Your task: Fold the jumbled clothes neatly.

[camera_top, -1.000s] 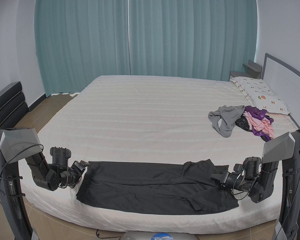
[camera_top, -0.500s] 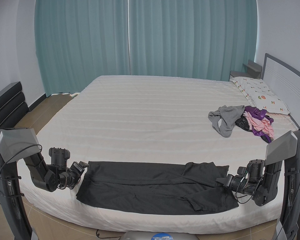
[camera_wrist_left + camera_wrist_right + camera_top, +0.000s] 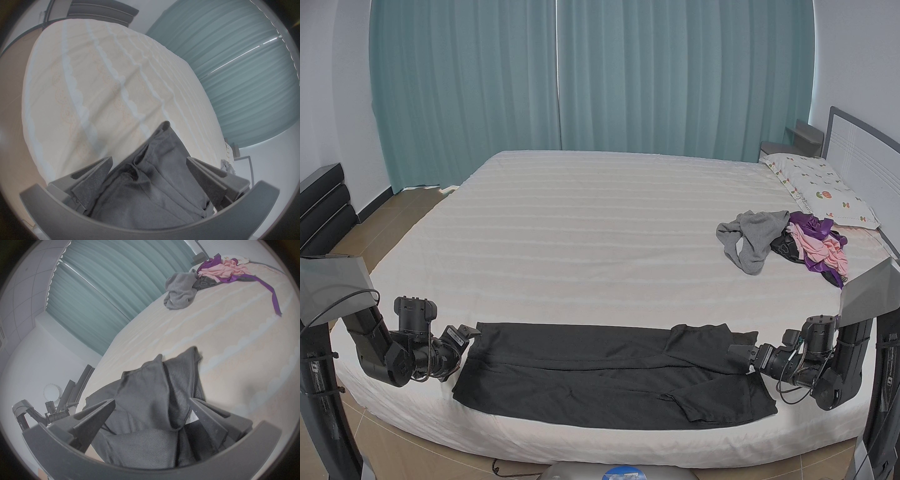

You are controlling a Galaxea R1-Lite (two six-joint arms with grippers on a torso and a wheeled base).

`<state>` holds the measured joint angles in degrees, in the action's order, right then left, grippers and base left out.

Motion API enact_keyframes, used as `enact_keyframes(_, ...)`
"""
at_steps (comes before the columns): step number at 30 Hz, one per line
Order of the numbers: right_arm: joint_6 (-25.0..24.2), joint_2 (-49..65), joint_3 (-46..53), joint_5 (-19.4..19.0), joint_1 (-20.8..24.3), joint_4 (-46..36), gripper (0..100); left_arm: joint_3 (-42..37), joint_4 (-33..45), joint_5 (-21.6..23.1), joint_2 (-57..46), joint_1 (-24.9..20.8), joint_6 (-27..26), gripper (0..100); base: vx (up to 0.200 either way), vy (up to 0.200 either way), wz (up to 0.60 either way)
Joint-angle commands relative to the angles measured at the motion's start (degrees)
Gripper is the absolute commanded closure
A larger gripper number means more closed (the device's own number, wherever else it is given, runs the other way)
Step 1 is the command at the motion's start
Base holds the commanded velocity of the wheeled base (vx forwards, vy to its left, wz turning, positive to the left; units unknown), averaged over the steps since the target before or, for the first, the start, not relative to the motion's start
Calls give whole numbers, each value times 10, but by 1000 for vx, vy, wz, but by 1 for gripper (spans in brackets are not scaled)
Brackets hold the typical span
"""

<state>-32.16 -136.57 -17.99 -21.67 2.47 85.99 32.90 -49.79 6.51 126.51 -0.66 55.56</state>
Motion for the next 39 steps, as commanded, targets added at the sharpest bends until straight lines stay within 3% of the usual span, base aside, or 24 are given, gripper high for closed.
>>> enact_keyframes(1,-1,20,1,1,-13,1,0,-14,-4,9,-20,0,0,0,0,0,0)
enact_keyframes(5,0,33,-6,1,-43,0,0,-17,-6,12,-31,7,-1,0,0,0,0)
enact_keyframes(16,0,38,-13,1,-59,-5,0,-10,-9,12,-36,11,-5,0,0,0,0)
enact_keyframes(20,0,38,-15,1,-58,-5,0,-21,-8,12,-33,12,-49,0,0,0,0)
enact_keyframes(27,-1,35,-11,1,-57,-5,0,-18,-9,13,-56,11,-58,0,0,0,0)
enact_keyframes(33,-2,32,-9,1,-56,-5,0,33,-1,22,-49,1,-122,0,0,0,0)
enact_keyframes(39,-2,30,-8,1,-52,-5,0,60,6,73,-10,-20,-184,0,0,0,0)
